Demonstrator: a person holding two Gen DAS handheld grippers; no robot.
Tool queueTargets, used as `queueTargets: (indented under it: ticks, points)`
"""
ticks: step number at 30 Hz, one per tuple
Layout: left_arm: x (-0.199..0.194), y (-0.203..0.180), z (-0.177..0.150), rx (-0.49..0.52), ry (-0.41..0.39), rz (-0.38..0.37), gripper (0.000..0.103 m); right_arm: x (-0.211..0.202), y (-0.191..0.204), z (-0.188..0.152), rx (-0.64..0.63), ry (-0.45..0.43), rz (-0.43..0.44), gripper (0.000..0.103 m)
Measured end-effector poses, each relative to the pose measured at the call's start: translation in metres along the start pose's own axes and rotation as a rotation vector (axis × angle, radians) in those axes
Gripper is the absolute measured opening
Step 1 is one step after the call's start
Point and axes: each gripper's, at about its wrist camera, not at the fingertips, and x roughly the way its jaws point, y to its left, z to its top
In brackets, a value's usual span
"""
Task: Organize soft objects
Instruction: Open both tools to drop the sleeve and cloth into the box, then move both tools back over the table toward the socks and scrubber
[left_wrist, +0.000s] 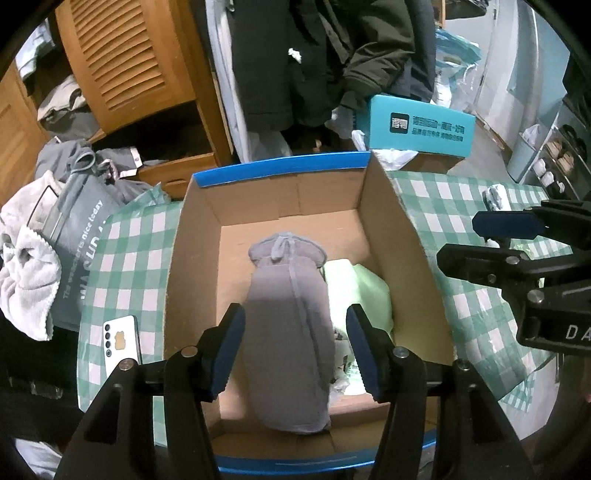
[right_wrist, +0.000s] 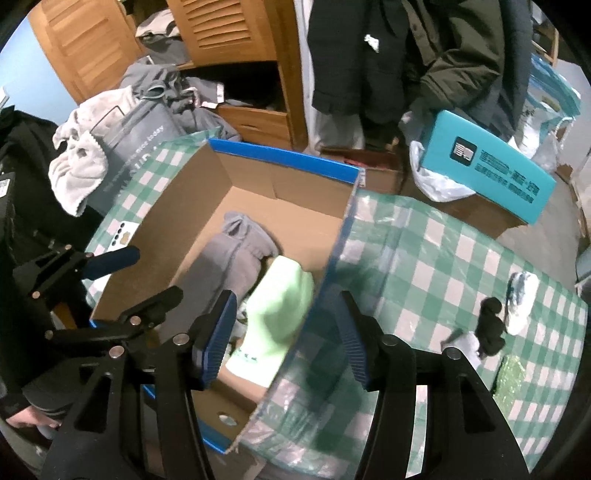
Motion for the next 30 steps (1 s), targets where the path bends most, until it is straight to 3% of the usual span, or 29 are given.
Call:
queueTargets:
  ticks: [6,9,30]
  points:
    - [-0.001,-0.019,0.002,0.04,-0.001,-0.014,0.06,-0.004,-0.012,-0.01,0.005,0.005,-0.03,0.056]
    - [-0.002,-0.032,0.003,0.065,-0.006,-0.013,0.069,-0.008,-0.022,-0.018,0.016,0.006,-0.05,0.056]
    - [-0.007,-0.111,0.01,0.218,-0.01,-0.048,0.07,-0.039,-0.095,-0.075,0.12,0.014,-0.167,0.056]
